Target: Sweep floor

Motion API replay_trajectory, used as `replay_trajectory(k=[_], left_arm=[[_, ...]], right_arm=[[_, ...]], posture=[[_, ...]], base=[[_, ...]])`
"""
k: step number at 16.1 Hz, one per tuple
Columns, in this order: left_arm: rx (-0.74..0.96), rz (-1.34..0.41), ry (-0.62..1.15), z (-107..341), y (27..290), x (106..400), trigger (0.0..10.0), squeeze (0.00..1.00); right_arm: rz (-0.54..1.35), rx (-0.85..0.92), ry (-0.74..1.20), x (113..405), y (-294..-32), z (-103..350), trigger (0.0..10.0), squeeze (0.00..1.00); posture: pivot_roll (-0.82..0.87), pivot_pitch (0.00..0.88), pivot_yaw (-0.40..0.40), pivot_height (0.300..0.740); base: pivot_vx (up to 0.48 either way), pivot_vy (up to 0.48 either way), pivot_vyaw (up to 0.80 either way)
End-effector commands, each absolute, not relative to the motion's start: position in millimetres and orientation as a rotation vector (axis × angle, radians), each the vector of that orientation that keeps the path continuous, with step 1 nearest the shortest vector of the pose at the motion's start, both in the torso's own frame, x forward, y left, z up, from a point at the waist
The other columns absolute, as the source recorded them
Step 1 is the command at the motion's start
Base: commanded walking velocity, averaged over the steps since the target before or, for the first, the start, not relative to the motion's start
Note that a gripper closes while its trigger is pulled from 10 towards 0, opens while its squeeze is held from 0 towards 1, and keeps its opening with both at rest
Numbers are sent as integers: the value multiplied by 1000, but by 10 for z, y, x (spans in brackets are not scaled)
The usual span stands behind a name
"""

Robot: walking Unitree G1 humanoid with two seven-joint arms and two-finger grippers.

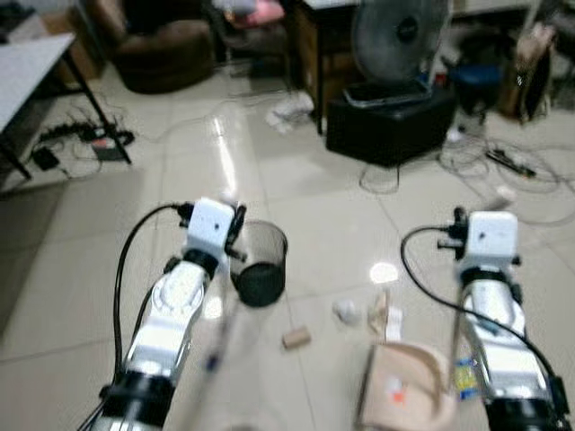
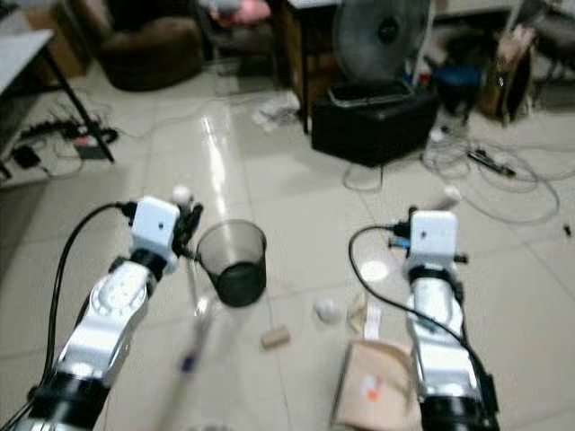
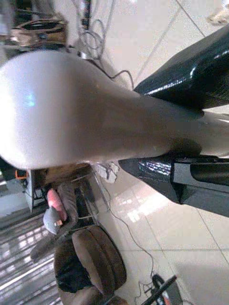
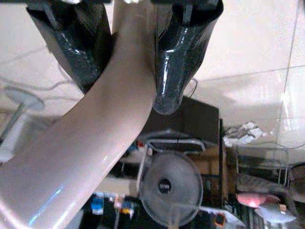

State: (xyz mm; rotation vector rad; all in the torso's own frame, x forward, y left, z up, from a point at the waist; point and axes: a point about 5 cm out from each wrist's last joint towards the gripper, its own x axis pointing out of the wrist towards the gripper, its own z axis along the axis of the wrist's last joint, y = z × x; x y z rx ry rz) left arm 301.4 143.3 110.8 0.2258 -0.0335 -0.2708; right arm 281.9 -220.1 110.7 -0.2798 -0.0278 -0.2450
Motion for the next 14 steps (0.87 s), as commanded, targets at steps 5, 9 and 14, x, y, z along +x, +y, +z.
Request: replay_trajectory(k=[5, 9, 14], left_arm=[[258, -255, -64, 1182, 1506, 3035, 10000, 0], [257, -262, -65, 1186, 1506, 3043, 10000, 0], [255, -261, -68, 1195, 1498, 3045, 10000, 0]], right_arm=[[-190, -313, -93, 2865, -2081, 1228, 10000, 0], [-193, -316, -96, 2864, -2076, 1229, 10000, 0], [-207, -289, -98, 2861, -2086, 1223, 10000, 0]], posture=[[13, 38, 69, 740], [11, 38, 73, 740], [14, 48, 75, 740]], base=[[291, 0, 0], [290, 0, 0], [289, 0, 0]])
